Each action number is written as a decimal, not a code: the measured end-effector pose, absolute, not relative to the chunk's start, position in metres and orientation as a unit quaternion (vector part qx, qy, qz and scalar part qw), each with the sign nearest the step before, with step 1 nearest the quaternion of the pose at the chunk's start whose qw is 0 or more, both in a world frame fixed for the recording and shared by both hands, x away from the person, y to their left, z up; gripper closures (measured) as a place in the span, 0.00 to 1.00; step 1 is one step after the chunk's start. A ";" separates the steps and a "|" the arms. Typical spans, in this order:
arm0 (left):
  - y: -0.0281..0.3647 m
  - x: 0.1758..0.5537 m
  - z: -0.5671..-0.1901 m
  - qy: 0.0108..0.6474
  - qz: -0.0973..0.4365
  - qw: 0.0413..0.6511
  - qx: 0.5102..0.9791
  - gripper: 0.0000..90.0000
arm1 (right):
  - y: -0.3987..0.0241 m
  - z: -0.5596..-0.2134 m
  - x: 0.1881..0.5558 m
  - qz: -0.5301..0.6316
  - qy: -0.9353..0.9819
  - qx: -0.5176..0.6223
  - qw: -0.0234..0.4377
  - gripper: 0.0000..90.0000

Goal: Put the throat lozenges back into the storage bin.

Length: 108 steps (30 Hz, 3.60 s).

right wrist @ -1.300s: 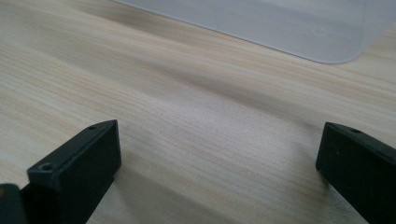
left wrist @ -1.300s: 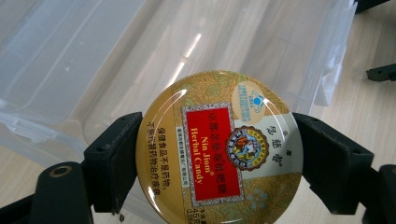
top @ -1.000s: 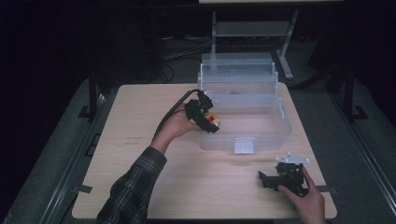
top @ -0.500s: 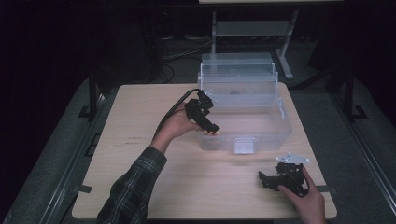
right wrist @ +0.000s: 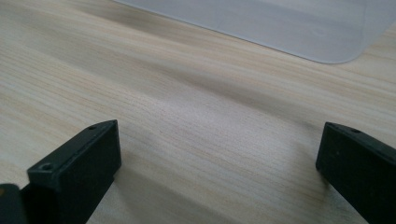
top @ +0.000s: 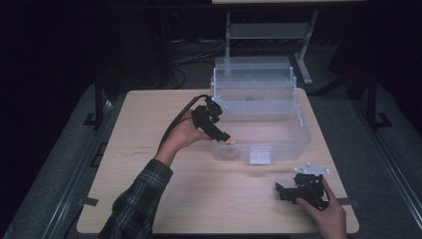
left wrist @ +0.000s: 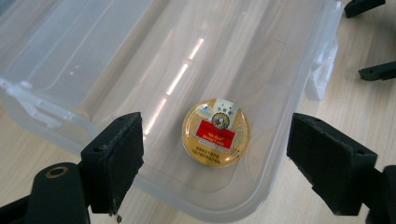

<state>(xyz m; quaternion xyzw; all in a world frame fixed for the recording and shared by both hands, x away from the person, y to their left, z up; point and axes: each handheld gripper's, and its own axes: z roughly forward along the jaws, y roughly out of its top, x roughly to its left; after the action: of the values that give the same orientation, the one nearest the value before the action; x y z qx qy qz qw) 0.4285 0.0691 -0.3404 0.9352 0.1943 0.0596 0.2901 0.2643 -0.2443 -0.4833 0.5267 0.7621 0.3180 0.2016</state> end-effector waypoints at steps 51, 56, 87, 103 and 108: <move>0.172 0.369 -0.362 0.262 0.102 0.331 0.901 0.19 | -0.244 -0.483 0.264 0.317 0.762 0.528 0.202 0.00; 0.181 0.362 -0.368 0.271 0.111 0.331 0.897 0.19 | -0.244 -0.483 0.264 0.317 0.762 0.528 0.202 0.00; 0.226 0.320 -0.404 0.299 0.166 0.324 0.882 0.18 | -0.244 -0.483 0.264 0.317 0.761 0.528 0.201 0.00; 0.250 0.296 -0.435 0.329 0.169 0.317 0.873 0.16 | -0.244 -0.483 0.263 0.317 0.761 0.529 0.201 0.00; 0.254 0.290 -0.446 0.338 0.163 0.306 0.875 0.15 | -0.244 -0.483 0.263 0.317 0.761 0.529 0.201 0.00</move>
<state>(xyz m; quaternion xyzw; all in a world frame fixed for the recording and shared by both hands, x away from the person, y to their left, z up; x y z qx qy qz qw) 0.2901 0.2538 -0.4462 0.8751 0.3375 0.1626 0.3063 0.2633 -0.2440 -0.4832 0.5291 0.7609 0.3173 0.2010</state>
